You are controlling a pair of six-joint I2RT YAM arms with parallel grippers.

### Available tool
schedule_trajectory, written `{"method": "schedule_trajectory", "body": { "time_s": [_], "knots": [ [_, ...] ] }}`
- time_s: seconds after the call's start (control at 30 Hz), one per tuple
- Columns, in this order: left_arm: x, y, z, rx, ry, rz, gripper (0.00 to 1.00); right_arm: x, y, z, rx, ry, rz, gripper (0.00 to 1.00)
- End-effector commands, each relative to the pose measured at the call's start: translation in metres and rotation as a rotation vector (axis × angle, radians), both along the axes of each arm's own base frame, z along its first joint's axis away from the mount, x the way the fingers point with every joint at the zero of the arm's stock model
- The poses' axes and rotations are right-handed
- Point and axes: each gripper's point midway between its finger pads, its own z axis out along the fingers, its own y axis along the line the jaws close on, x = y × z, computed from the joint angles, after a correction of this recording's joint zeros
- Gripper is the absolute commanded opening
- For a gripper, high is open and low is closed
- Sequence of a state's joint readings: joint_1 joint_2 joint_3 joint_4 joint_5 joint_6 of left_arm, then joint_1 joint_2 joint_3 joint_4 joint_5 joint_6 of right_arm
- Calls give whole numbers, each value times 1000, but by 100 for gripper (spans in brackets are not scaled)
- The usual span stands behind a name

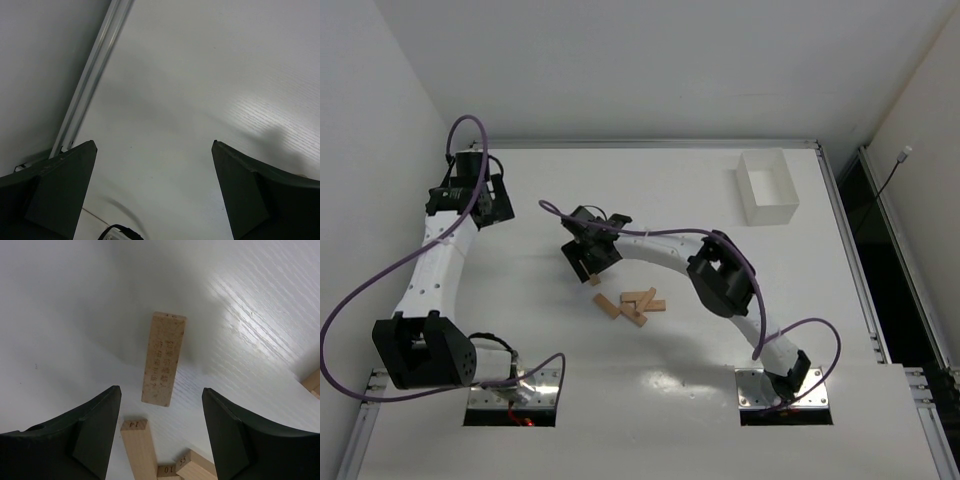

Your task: Build the wood block tower

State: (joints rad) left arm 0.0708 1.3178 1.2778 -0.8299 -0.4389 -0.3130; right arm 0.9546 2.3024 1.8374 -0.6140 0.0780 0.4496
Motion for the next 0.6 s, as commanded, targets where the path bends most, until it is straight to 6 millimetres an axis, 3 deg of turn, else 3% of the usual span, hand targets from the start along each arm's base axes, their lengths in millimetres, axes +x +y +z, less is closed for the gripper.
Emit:
{"method": "schedule_trajectory", "body": {
  "time_s": [0.0,0.17,0.43,0.53,0.57],
  "knots": [
    [-5,5,12,-11,-52,23,99,9,20,11,45,-36,-2,62],
    [-6,8,12,-16,-56,40,99,16,25,-2,5,-57,-15,62],
    [-7,12,13,-9,-56,56,99,18,20,-28,-88,-96,-16,49],
    [-8,12,7,-11,-38,56,99,19,12,-32,-123,-107,-17,38],
    [-8,12,7,-11,-37,56,99,12,11,-36,-135,-99,-5,25]
  ]
}}
